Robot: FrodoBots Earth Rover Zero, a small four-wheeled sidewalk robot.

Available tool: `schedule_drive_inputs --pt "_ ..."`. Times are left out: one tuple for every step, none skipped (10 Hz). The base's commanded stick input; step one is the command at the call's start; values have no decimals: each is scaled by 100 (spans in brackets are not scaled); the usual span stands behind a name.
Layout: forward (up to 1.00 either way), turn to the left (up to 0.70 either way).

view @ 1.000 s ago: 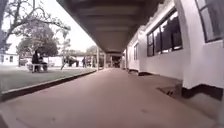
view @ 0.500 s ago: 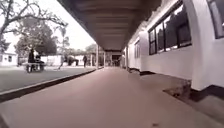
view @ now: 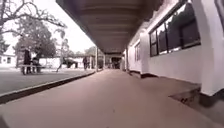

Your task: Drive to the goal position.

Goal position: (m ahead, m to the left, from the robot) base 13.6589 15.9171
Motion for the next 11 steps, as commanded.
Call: schedule_drive_inputs --pt "70 0" --pt "70 0" --pt "70 0" --pt "70 0" --pt "70 0" --pt "70 0" --pt "70 0" --pt "70 0" --pt "70 0" --pt "70 0" --pt "70 0"
